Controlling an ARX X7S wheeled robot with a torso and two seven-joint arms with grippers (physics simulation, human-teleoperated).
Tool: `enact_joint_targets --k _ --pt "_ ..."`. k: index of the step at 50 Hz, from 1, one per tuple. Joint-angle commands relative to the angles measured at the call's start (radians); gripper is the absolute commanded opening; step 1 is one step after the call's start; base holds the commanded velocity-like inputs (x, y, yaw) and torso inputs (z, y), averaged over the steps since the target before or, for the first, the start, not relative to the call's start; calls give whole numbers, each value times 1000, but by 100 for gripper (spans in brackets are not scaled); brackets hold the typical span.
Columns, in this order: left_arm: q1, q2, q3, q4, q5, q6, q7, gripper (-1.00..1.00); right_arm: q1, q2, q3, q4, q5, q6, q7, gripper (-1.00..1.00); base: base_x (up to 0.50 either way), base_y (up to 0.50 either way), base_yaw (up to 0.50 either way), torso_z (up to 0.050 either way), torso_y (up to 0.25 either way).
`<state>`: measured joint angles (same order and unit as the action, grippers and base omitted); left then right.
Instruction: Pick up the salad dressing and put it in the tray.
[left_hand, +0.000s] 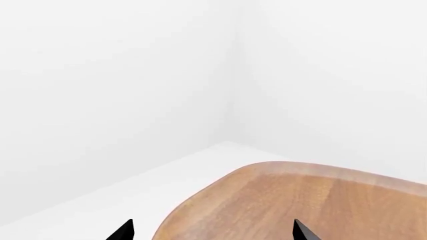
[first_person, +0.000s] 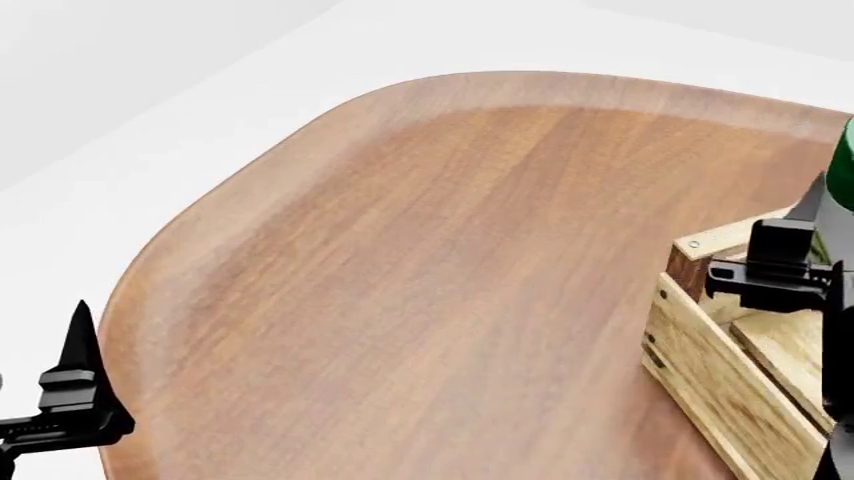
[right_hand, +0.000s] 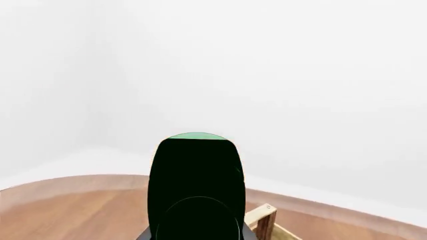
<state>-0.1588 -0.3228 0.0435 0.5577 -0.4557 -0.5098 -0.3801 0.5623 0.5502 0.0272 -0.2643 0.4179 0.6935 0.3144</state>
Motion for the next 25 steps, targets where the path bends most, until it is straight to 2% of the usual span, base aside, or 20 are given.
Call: enact_joint_targets --k 1,18,25 --pt "1 -5 4 0 1 7 -1 100 84 20 19 124 -82 -9 43 -100 0 0 0 0 0" --pt "-8 -11 12 6 0 0 -10 100 144 48 26 337 -181 -87 107 -100 0 0 0 0 1" --pt "-6 -12 16 1 2 6 -11 100 200 36 11 542 -211 -165 104 -100 0 0 0 0 1"
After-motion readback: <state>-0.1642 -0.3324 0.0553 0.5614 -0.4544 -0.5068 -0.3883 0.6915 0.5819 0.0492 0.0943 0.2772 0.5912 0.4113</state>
